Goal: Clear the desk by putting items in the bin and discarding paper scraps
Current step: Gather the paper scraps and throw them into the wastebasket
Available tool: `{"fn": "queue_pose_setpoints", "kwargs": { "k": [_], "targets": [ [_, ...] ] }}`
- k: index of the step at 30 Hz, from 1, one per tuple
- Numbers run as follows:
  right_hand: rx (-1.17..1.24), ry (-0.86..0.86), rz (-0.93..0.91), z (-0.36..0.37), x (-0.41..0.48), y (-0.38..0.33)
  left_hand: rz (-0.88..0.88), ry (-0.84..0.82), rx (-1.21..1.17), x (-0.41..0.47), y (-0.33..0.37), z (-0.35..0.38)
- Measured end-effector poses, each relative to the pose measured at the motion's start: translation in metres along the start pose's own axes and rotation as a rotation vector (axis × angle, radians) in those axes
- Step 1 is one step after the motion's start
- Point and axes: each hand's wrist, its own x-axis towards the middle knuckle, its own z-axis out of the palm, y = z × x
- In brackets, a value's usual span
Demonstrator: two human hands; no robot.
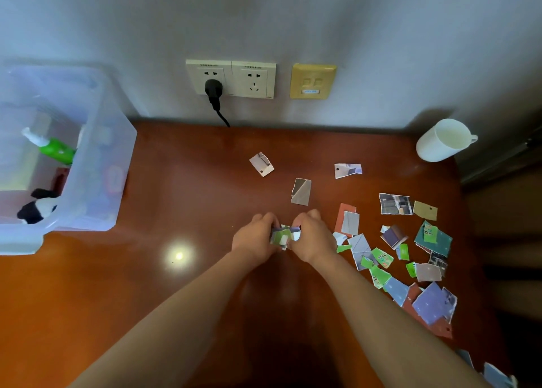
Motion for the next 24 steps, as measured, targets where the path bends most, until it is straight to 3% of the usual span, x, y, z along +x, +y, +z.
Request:
{"fn": "queue_pose_setpoints", "kwargs": {
  "k": [5, 8, 15, 24],
  "targets": [
    [0.074, 0.005, -0.02, 0.002, -0.002, 0.002, 0.029, 0.038, 0.056, 0.001, -0.003, 0.002],
    [0.201, -0.008, 0.004, 0.001, -0.001, 0.005, 0.003, 0.068, -0.047, 0.0, -0.004, 0.001],
    [1.049, -0.174, 0.299, -0.014, -0.011, -0.007, -0.048, 0.055, -0.505, 0.002, -0.001, -0.003],
    [1.326, -0.105, 0.487, -0.023, -0.013, -0.013, -0.045, -0.009, -0.694, -0.003, 0.014, -0.001]
  ]
}}
